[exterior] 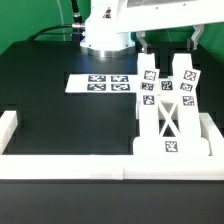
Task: Assemble chair
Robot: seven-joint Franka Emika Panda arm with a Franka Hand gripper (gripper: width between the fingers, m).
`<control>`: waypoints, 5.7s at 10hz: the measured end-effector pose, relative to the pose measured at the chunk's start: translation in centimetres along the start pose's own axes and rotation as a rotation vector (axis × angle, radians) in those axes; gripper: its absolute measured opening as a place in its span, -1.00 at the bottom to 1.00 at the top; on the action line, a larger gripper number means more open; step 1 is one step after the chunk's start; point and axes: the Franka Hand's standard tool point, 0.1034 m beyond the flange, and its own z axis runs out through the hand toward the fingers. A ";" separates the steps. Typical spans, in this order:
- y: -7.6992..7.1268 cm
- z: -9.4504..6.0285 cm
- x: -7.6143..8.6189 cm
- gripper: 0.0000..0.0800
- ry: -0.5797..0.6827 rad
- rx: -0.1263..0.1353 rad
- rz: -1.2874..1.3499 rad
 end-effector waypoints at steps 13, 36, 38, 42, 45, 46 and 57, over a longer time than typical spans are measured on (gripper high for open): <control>1.1 2.8 -1.3 0.62 0.054 -0.029 -0.007; -0.3 4.0 -2.4 0.62 0.391 -0.079 -0.050; 0.6 3.9 -1.6 0.62 0.397 -0.086 -0.047; 1.3 3.7 -0.7 0.62 0.405 -0.090 -0.039; 1.2 3.1 0.9 0.62 0.427 -0.088 -0.036; 1.1 3.1 1.3 0.62 0.432 -0.087 -0.037; 1.4 3.8 -0.8 0.62 0.444 -0.098 -0.047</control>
Offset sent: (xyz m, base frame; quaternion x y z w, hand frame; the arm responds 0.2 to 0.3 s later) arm -0.0052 -0.0075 -0.0109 0.0049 0.0170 -0.0125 0.9998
